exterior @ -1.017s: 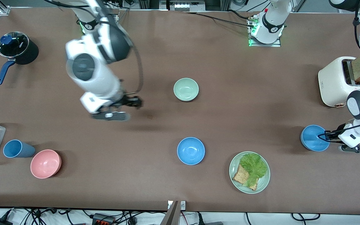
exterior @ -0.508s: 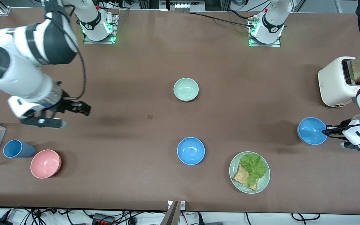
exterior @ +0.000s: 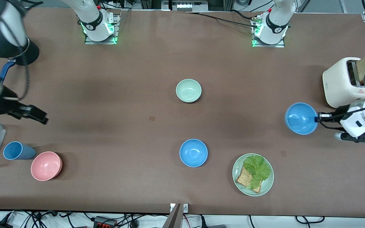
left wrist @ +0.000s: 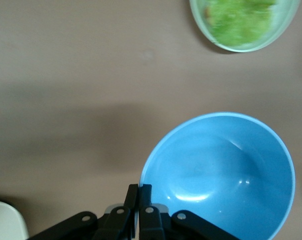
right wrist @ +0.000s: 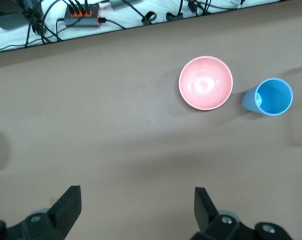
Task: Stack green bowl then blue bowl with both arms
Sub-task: 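Lift the blue bowl with the left gripper and carry it toward the green bowl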
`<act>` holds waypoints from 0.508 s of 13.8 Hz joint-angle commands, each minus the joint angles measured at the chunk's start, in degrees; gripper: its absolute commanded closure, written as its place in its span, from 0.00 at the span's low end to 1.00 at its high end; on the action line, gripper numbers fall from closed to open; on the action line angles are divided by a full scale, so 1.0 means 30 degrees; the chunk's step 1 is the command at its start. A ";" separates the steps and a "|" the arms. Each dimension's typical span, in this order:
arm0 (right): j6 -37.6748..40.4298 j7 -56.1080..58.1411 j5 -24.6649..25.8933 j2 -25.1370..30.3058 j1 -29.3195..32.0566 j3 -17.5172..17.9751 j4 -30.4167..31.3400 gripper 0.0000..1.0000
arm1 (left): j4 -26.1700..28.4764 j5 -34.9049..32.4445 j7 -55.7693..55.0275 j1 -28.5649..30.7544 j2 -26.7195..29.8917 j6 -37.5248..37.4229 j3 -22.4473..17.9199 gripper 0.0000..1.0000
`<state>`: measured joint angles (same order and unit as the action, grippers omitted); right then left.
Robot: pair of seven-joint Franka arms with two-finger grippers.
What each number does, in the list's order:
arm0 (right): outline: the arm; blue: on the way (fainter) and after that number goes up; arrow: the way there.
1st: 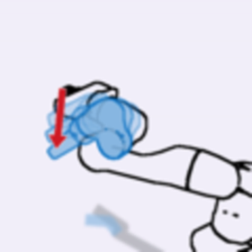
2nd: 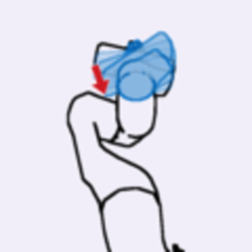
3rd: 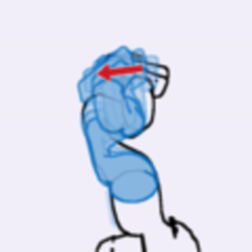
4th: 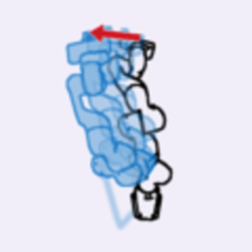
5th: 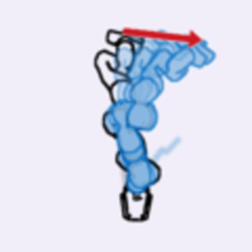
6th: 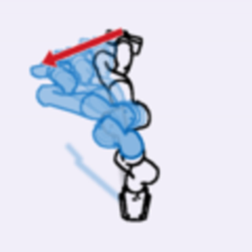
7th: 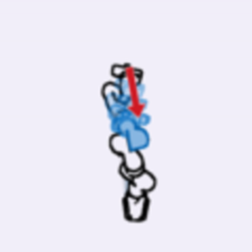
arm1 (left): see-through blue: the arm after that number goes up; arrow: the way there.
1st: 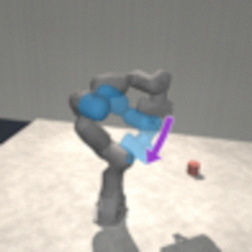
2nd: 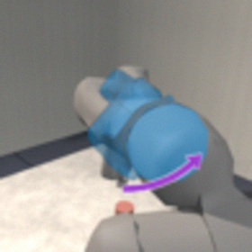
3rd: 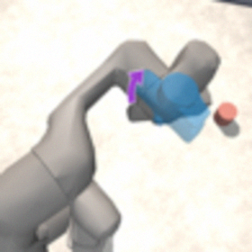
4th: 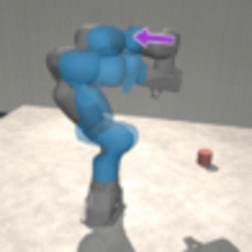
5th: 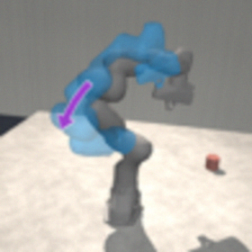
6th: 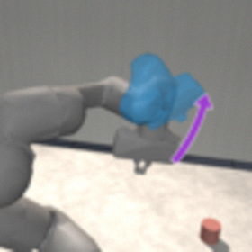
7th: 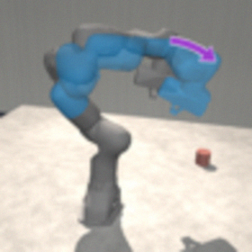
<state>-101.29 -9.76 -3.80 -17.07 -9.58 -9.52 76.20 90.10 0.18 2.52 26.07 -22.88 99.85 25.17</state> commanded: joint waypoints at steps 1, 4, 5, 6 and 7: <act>0.0453 0.3180 0.0066 0.0649 0.2281 0.1211 -0.0030 0.00 | 0.0525 0.0498 -0.3986 0.0188 0.1297 -0.0910 0.2381 0.99; 0.1415 0.4281 0.0125 0.0971 0.3018 0.1327 0.0058 0.00 | 0.0437 0.0527 -1.0662 0.0188 0.1357 -0.0943 0.5808 1.00; 0.1797 0.4048 0.0096 0.1117 0.3048 0.1444 0.0087 0.00 | 0.0466 0.0614 -1.2164 0.0130 0.1299 -0.0796 0.6776 1.00; 0.1975 0.3987 0.0096 0.1177 0.3309 0.1735 0.0175 0.00 | 0.0466 0.0644 -1.3513 0.0072 0.1182 -0.0418 0.7540 1.00; 0.1976 0.3958 0.0154 0.1351 0.3776 0.2231 0.0437 0.00 | 0.0495 0.0905 -1.5238 0.0013 0.0891 0.0166 0.8302 1.00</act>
<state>-96.51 2.41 -3.80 -14.66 -0.78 -6.05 76.19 90.42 1.09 -36.31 25.12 -20.04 97.96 46.64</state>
